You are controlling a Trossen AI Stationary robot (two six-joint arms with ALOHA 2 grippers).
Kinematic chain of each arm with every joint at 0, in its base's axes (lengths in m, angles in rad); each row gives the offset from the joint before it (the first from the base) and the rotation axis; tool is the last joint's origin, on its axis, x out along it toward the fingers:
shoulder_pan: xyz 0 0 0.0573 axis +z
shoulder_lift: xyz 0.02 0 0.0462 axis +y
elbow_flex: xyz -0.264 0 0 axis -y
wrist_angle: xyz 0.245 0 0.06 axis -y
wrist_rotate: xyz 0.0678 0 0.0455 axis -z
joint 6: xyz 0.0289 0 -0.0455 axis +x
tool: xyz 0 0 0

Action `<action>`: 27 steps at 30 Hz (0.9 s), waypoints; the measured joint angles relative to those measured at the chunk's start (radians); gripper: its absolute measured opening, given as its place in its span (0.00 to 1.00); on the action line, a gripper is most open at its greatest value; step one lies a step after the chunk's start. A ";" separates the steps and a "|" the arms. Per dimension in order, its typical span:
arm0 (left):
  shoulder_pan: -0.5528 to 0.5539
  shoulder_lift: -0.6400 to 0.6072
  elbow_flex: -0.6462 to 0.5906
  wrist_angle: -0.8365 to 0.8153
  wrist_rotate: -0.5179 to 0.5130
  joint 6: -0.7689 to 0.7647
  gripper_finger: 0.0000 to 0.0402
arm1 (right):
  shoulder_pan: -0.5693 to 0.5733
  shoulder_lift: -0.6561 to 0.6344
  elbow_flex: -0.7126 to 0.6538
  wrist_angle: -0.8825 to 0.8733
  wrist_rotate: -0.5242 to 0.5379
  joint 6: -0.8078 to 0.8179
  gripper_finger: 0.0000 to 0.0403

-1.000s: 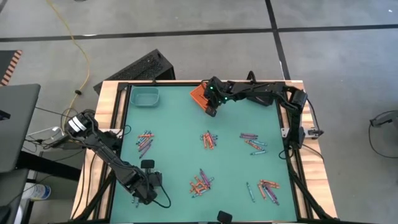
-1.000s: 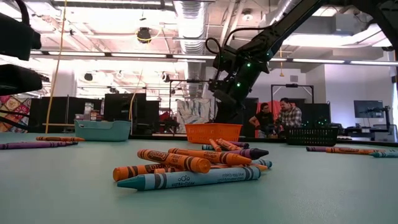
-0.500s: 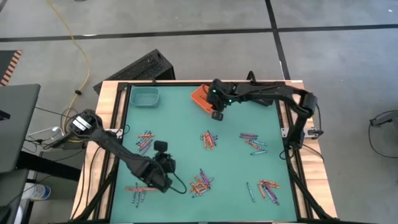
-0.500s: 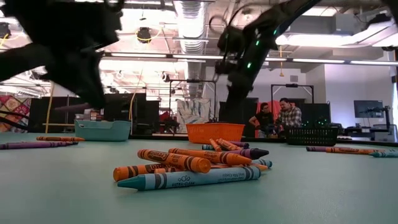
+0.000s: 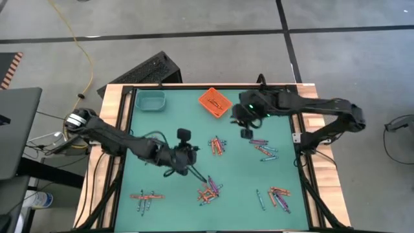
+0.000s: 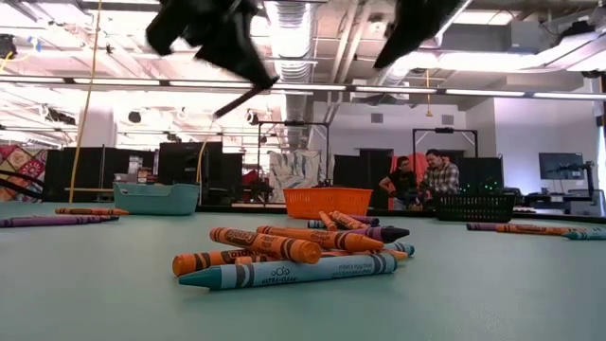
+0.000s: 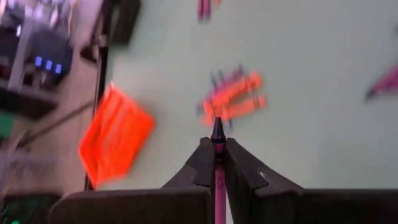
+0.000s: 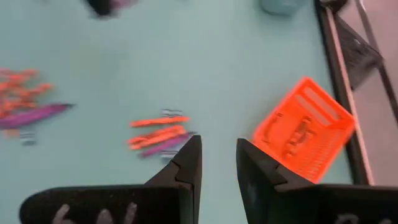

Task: Sort crayons
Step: Put the violet crayon into the black bin

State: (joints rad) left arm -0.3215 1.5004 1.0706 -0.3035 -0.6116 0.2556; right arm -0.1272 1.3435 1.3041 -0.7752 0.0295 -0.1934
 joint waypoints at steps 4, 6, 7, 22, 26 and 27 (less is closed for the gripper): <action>0.055 -0.047 0.000 0.143 0.144 0.112 0.00 | 0.123 -0.053 -0.031 0.007 0.057 0.053 0.23; 0.079 -0.059 0.000 0.207 0.216 0.158 0.00 | 0.180 -0.070 -0.066 0.039 0.085 0.068 0.23; 0.092 -0.062 0.000 0.237 0.253 0.180 0.00 | 0.208 -0.078 -0.090 0.066 0.097 0.074 0.23; 0.271 -0.059 0.000 0.560 0.801 0.283 0.00 | 0.408 -0.096 -0.413 0.759 0.321 -0.049 0.23; 0.294 -0.059 0.000 0.599 0.923 0.285 0.00 | 0.415 -0.096 -0.447 0.918 0.367 -0.118 0.23; 0.298 -0.059 0.000 0.605 0.949 0.288 0.00 | 0.415 -0.096 -0.452 0.945 0.367 -0.131 0.23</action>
State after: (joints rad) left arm -0.0231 1.4410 1.0706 0.3013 0.3376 0.5432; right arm 0.2882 1.2480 0.8518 0.1699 0.3961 -0.3240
